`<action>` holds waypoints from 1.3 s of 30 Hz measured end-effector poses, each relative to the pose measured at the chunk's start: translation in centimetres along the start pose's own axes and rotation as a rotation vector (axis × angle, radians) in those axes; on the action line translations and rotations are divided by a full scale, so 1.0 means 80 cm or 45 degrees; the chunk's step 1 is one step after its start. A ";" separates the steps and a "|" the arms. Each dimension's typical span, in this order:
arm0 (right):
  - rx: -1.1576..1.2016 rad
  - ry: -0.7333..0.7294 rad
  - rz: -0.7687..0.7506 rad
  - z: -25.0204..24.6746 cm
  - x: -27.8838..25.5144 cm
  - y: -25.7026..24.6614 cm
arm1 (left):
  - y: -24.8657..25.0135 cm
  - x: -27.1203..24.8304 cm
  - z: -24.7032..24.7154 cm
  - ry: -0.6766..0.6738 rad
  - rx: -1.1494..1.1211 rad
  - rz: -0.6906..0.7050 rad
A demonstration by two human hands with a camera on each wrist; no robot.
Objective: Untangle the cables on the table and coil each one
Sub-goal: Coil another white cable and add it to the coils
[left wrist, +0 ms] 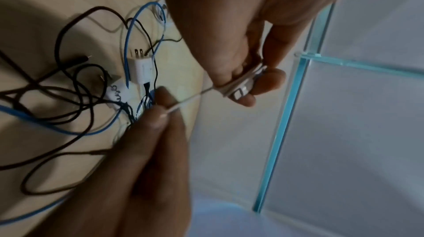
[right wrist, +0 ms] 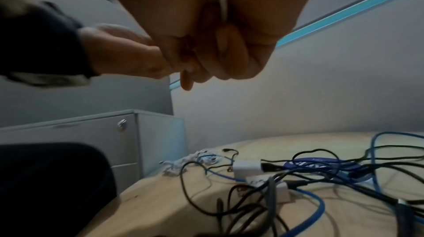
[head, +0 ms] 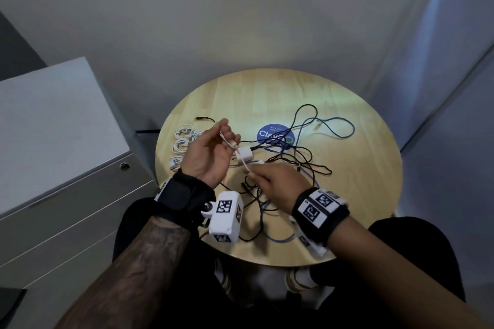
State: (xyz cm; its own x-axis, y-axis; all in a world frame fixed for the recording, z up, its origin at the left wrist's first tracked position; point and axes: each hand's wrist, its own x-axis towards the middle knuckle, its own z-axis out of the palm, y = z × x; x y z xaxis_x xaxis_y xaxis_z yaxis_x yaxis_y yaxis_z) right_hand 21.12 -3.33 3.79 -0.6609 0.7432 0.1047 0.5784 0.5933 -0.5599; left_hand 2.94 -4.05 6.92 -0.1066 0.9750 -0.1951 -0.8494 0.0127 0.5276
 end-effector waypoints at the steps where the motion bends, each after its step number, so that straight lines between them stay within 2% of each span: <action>1: 0.002 -0.026 -0.024 0.004 -0.003 -0.003 | 0.001 0.008 -0.008 0.083 0.037 0.059; 6: -0.229 -0.220 -0.056 0.000 -0.005 -0.011 | -0.008 0.025 -0.038 0.349 0.287 0.280; 8: -0.276 -0.245 -0.079 -0.008 -0.005 -0.015 | -0.016 0.026 -0.041 0.367 0.423 0.364; 10: -0.342 -0.211 -0.067 -0.022 -0.006 -0.014 | -0.022 0.021 -0.045 0.323 0.635 0.399; 12: -0.406 -0.112 -0.057 -0.040 -0.006 -0.011 | -0.027 0.011 -0.044 0.219 0.996 0.391; 14: -0.441 0.023 -0.096 -0.055 -0.006 -0.008 | -0.034 -0.002 -0.036 0.011 1.343 0.344; 16: -0.461 0.123 -0.130 -0.066 -0.003 -0.006 | -0.040 -0.012 -0.026 -0.175 1.531 0.257; 20: -0.358 0.246 -0.077 -0.075 0.004 0.004 | -0.038 -0.024 -0.006 -0.320 1.423 -0.069; 23: -0.156 0.262 -0.019 -0.066 0.002 0.009 | -0.030 -0.029 0.007 -0.408 1.060 -0.267; 26: 0.187 0.142 -0.043 -0.049 -0.001 0.004 | -0.022 -0.029 0.014 -0.358 0.711 -0.415; 29: 0.305 0.108 -0.006 -0.040 -0.001 0.000 | -0.023 -0.030 0.014 -0.244 0.545 -0.435; 33: 0.418 0.094 0.056 -0.045 0.001 0.001 | -0.022 -0.029 0.005 -0.280 0.517 -0.414; 36: 0.477 0.057 0.080 -0.047 0.001 0.002 | -0.021 -0.029 0.004 -0.339 0.603 -0.409; 39: 0.439 0.060 0.093 -0.048 0.002 0.003 | -0.023 -0.029 0.007 -0.319 0.745 -0.335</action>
State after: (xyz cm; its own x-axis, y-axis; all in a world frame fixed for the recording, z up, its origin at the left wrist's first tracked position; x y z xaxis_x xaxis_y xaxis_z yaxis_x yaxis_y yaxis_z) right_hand 22.99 -1.92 6.82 -0.5965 0.7978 0.0876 0.4223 0.4047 -0.8111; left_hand 5.03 -6.23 6.86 0.2477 0.9439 -0.2182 -0.4042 0.3054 0.8622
